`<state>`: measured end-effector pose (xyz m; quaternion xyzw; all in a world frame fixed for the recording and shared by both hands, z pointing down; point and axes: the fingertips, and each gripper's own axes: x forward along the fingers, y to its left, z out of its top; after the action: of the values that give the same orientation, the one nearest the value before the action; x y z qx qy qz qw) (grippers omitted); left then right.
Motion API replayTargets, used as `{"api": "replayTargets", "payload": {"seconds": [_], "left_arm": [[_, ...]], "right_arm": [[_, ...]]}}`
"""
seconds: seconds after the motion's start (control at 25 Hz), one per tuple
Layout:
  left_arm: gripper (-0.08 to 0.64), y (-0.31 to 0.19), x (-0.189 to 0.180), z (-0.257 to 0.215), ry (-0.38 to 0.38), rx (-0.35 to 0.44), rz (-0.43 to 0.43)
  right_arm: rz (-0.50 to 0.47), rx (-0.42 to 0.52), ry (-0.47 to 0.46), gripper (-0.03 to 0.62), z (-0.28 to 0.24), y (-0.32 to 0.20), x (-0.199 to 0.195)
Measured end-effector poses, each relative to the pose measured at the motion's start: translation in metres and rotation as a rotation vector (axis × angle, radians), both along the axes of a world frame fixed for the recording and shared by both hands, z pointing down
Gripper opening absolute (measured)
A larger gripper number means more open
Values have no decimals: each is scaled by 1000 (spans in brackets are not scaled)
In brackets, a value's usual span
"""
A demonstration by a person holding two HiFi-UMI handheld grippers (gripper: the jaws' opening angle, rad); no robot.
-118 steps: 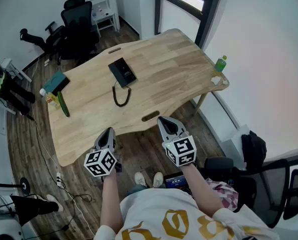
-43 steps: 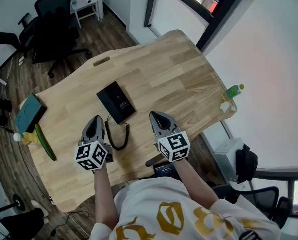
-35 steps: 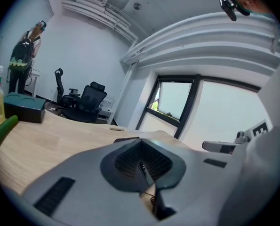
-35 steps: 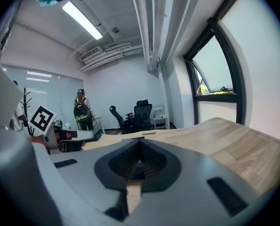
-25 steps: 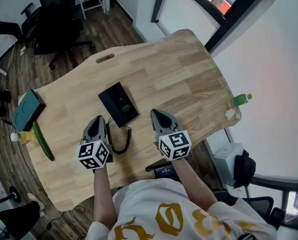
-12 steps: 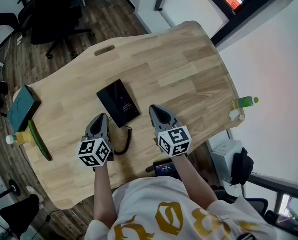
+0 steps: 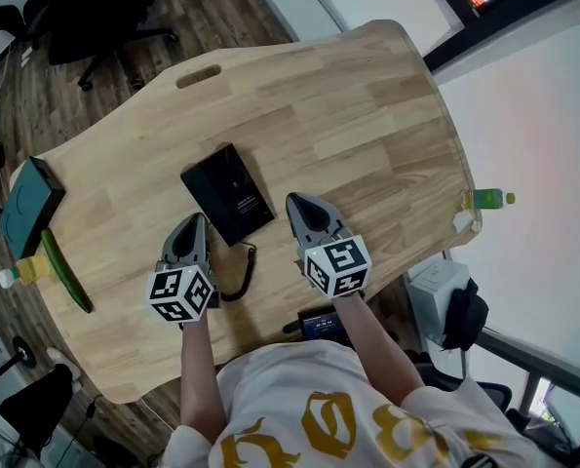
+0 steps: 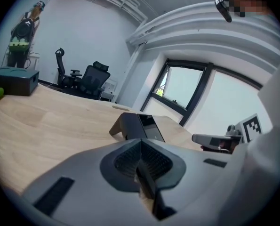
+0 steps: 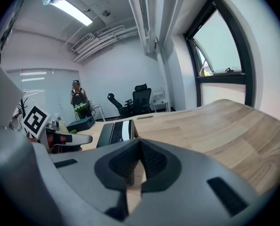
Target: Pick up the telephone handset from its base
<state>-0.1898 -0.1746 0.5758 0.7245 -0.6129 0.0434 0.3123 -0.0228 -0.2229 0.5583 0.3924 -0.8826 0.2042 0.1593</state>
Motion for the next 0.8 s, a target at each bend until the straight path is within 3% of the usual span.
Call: {"api": "replayTargets", "payload": {"seconds": [0.12, 0.32, 0.8], "left_arm": [[15, -2, 2, 4, 23, -1, 4], [128, -5, 7, 21, 97, -50, 27], [147, -17, 16, 33, 179, -79, 44]], "right_arm": [[0, -1, 17, 5, 5, -6, 1], [3, -15, 32, 5, 14, -13, 3], [-20, -52, 50, 5, 29, -10, 1]]}}
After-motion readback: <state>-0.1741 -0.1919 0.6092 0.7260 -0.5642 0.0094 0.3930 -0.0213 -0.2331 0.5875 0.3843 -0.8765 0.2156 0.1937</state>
